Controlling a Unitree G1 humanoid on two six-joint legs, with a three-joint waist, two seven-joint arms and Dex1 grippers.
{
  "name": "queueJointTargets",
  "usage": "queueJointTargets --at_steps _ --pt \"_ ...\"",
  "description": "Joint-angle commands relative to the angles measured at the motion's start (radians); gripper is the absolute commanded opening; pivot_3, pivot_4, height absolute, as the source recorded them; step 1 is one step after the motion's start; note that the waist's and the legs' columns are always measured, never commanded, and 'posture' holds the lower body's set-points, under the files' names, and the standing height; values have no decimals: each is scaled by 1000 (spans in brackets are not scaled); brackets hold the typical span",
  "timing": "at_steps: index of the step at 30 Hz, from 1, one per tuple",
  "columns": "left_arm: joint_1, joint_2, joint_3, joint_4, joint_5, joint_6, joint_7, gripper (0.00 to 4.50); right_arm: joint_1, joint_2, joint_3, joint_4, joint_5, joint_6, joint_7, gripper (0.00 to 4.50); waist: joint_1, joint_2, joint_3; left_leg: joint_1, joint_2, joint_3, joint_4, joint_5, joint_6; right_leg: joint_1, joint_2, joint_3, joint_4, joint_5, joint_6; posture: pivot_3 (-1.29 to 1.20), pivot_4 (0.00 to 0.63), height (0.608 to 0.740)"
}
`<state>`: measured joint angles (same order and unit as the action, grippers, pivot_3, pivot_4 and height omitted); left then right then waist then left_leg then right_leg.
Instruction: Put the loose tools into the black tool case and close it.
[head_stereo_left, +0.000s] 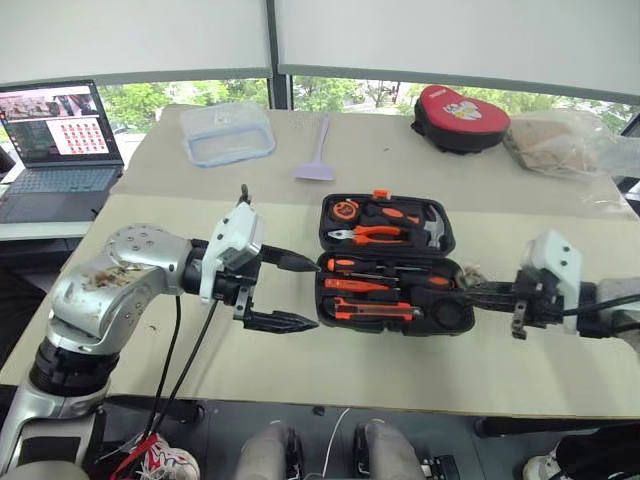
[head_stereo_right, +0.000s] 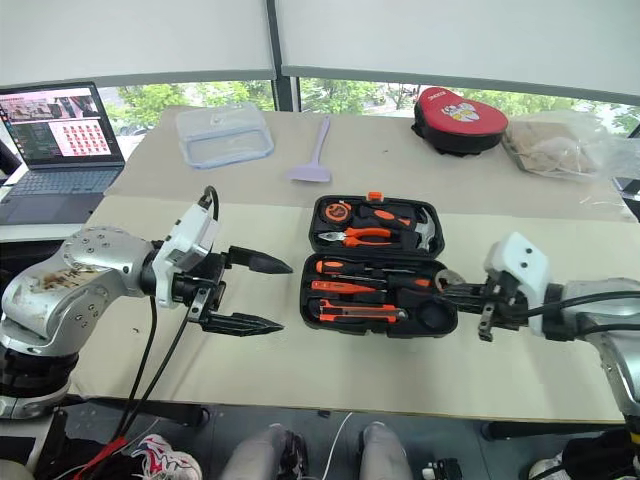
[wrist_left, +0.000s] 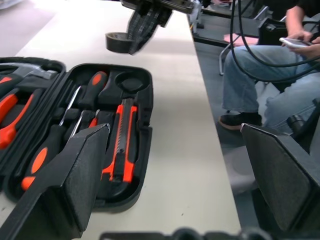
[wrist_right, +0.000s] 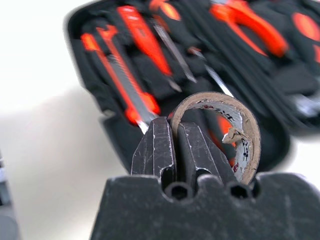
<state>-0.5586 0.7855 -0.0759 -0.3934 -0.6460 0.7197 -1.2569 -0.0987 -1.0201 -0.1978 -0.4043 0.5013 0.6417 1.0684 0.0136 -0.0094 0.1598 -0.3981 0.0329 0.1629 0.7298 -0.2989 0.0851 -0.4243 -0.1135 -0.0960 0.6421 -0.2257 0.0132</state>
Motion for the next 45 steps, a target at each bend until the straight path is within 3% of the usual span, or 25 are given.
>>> queueJointTargets --at_steps 1,8,9,18,20,23,29,36,40,41,43,45 --pt "-25 5 -5 -3 7 -33 -9 4500 33 -4 38 -52 -29 8 -31 51 3 0 0 0 0 0 0 0 0 0 0 0 0 0 0 0 150 731" --pt "-21 9 -5 3 12 -49 -15 4500 100 -6 98 -40 -99 -19 -59 51 -1 0 0 0 0 0 0 0 0 -1 0 0 0 0 0 0 150 731" --pt "-21 9 -5 3 13 -50 -15 4500 103 -2 107 -36 -111 -32 -63 796 -2 0 0 0 0 0 0 0 0 0 0 0 0 0 0 0 150 731" --pt "-9 13 -1 -3 9 -52 -12 4500 67 16 101 -3 -159 -66 -102 3710 -2 0 0 0 0 0 0 0 0 0 0 0 0 0 0 0 150 731" --pt "-10 12 -3 -2 10 -54 -11 4500 58 18 85 -9 -136 -48 -96 3969 -2 0 0 0 0 0 0 0 0 -1 0 0 0 0 0 0 150 731" --pt "-12 10 -6 6 14 -59 -14 4500 51 14 46 -34 -75 -9 -76 3345 -1 0 0 -1 0 0 0 0 0 -1 1 0 0 0 0 0 150 731" --pt "-16 7 -13 17 21 -71 -14 4500 40 -3 41 -38 -77 3 -82 1335 -1 0 0 0 0 0 0 0 0 -1 1 0 0 0 0 0 150 731" --pt "-12 14 -12 31 31 -73 -3 4500 17 -26 -38 -18 -3 60 -53 1335 0 0 0 -1 0 0 0 0 0 -1 0 0 0 0 0 0 150 731" --pt "1 13 -20 103 91 -84 40 4500 -18 -33 -87 63 8 64 -54 293 -1 0 0 0 0 0 0 0 0 0 0 0 0 0 0 0 150 731" --pt "4 8 -24 134 117 -101 51 4252 -27 -36 -86 90 -4 52 -54 34 -1 0 0 0 0 0 0 0 0 -1 1 0 0 0 0 0 150 731" --pt "6 -10 -43 224 194 -151 95 3808 -55 -42 -70 168 -44 14 -57 0 -1 0 0 0 0 0 0 0 0 -1 1 0 0 0 0 0 150 731" --pt "0 -27 -61 292 251 -186 130 3048 -77 -44 -52 224 -72 -20 -55 0 -1 0 0 0 -1 1 0 0 0 -1 1 0 0 0 0 0 150 731"
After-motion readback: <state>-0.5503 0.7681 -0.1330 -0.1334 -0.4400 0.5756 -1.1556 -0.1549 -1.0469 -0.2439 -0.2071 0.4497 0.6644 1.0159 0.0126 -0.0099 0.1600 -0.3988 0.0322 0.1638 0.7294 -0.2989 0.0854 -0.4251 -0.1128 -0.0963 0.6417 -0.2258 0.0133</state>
